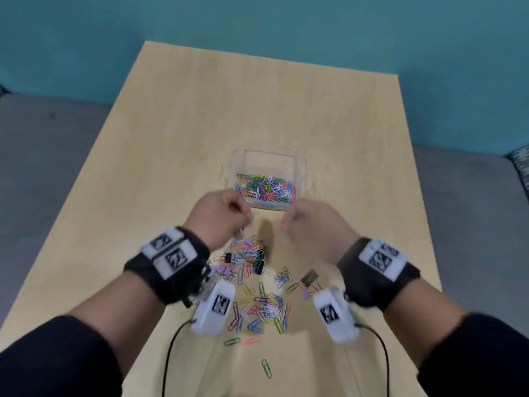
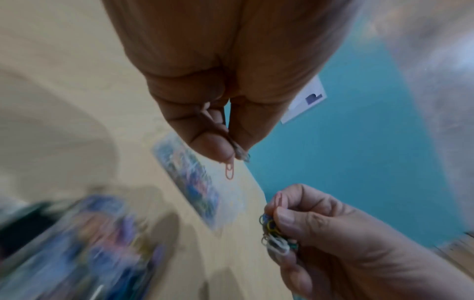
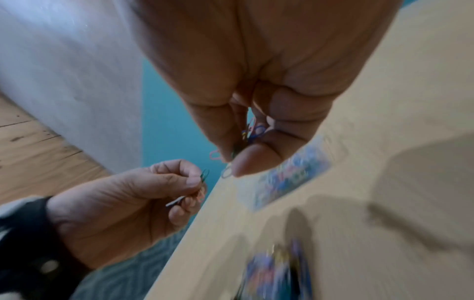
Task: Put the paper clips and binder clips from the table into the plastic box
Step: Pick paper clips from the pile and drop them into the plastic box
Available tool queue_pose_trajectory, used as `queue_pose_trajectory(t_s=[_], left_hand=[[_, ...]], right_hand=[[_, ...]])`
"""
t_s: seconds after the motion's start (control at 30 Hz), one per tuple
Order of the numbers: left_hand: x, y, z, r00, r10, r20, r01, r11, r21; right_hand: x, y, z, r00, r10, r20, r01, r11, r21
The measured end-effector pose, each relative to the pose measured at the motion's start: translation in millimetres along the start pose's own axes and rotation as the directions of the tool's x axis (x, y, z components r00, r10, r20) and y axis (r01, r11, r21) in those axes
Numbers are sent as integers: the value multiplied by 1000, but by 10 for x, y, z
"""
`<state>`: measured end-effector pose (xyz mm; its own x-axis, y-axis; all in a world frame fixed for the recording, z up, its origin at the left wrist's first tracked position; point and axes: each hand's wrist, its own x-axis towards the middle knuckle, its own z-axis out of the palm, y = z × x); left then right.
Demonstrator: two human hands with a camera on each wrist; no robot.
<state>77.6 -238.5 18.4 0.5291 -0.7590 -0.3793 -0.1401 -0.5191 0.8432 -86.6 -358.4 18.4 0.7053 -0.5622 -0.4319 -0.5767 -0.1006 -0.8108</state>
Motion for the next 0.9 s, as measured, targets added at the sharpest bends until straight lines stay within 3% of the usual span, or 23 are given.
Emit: queue_pose_trajectory(t_s=[0.1, 0.2, 0.3, 0.37, 0.43, 0.5, 0.6, 0.67, 0.73, 0.9], left_hand=[[421, 196, 8, 992, 13, -126, -13, 1000, 0], [615, 275, 89, 989, 12, -151, -21, 998, -56], [558, 199, 62, 986, -13, -167, -14, 987, -161], [358, 76, -23, 983, 14, -182, -41, 989, -143], [7, -125, -78, 986, 76, -148, -78, 997, -5], [-459, -365, -40, 992, 128, -11, -118, 940, 320], [-1097, -711, 153, 972, 3, 235, -156, 756, 636], [-1344, -867, 303, 954, -88, 286, -156, 669, 726], [-1434, -923, 416, 960, -110, 256, -127, 645, 753], [-1293, -967, 550, 987, -33, 160, -101, 642, 760]], right_hand=[[482, -133, -105, 986, -18, -164, 18, 1000, -1], [734, -254, -114, 980, -26, -200, 31, 999, 18], [695, -221, -149, 981, 12, -192, 1, 998, 70], [463, -109, -156, 969, -56, -242, 50, 998, -30], [61, 66, -66, 962, -188, -196, 126, 948, -292], [-434, 293, 146, 980, -200, 3, 173, 839, -516], [-1102, 583, 602, 954, -142, 263, 291, 641, -710], [-1339, 749, 876, 936, -121, 331, 339, 561, -755], [-1382, 858, 1058, 937, -135, 323, 344, 529, -776], [-1121, 776, 1122, 975, -161, 151, 217, 569, -793]])
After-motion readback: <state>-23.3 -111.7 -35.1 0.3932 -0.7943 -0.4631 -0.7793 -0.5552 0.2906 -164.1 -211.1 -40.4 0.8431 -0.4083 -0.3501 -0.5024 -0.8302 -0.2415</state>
